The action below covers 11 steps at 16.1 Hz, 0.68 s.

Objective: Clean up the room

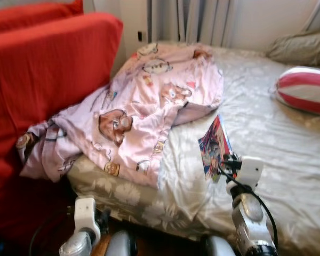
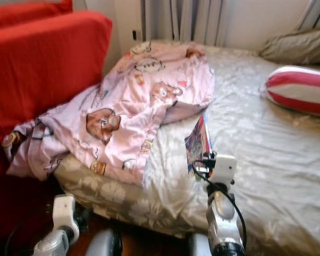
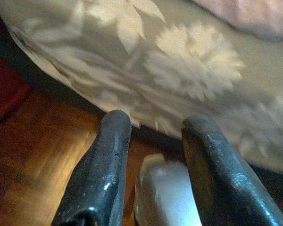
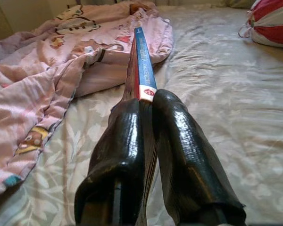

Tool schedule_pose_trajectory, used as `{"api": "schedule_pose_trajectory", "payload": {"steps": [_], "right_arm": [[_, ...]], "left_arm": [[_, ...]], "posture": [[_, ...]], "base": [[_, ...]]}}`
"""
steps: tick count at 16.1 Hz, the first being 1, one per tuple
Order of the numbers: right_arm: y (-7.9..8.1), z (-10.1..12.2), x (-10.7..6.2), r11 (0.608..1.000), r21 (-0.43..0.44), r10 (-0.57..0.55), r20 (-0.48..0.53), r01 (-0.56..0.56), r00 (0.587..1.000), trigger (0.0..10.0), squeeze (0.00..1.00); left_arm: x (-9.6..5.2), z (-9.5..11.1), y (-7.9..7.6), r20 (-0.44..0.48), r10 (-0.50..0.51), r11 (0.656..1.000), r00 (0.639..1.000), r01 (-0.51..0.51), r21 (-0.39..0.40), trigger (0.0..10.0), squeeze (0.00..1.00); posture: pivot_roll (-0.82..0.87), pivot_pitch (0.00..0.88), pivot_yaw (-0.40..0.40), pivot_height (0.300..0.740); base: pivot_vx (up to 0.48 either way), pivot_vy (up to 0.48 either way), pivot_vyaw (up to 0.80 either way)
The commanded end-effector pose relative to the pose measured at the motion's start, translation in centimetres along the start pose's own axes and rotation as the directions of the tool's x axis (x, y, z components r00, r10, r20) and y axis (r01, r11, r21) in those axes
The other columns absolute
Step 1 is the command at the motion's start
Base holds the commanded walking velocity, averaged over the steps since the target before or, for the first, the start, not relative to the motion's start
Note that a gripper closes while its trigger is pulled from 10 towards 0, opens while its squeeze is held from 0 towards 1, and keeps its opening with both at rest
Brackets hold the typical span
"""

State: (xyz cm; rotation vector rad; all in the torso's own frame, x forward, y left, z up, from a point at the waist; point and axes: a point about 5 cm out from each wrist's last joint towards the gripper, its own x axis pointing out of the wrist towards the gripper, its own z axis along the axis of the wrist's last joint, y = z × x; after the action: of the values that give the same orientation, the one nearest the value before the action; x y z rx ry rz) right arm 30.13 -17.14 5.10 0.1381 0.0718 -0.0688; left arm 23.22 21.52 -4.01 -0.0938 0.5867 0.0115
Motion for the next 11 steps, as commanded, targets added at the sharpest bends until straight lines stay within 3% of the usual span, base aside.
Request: {"api": "schedule_pose_trajectory", "payload": {"steps": [1,3,5,11], "right_arm": [[0.0,1.7,0.5,1.000,-0.014,0.004,0.074,-0.003,0.997,10.0,0.00],[-0.3,1.5,0.4,1.000,-0.008,-0.004,0.061,0.005,0.998,10.0,0.00],[-0.1,1.5,0.5,1.000,-0.008,-0.001,0.057,0.001,0.998,10.0,0.00],[0.4,1.7,0.8,0.999,0.009,0.042,0.042,-0.042,0.998,10.0,0.00]], "left_arm": [[-0.3,-0.8,0.0,-0.033,-0.025,0.998,0.999,0.026,0.049,10.0,0.00],[-0.8,-1.9,0.8,-0.089,-0.011,0.996,0.996,0.018,0.088,10.0,0.00],[-1.1,-2.5,1.3,-0.117,0.039,0.998,0.992,-0.031,0.063,10.0,0.00],[-1.3,-3.8,0.7,-0.180,0.061,0.997,0.982,-0.050,0.066,10.0,0.00]], "posture": [[0.08,0.000,-0.006,0.695],[0.08,0.000,-0.003,0.720],[0.08,0.000,-0.004,0.740],[0.08,0.000,-0.021,0.740]], "base": [[0.000,0.000,0.00],[0.000,0.000,0.00],[0.000,0.000,0.00],[0.000,0.000,0.00]]}}
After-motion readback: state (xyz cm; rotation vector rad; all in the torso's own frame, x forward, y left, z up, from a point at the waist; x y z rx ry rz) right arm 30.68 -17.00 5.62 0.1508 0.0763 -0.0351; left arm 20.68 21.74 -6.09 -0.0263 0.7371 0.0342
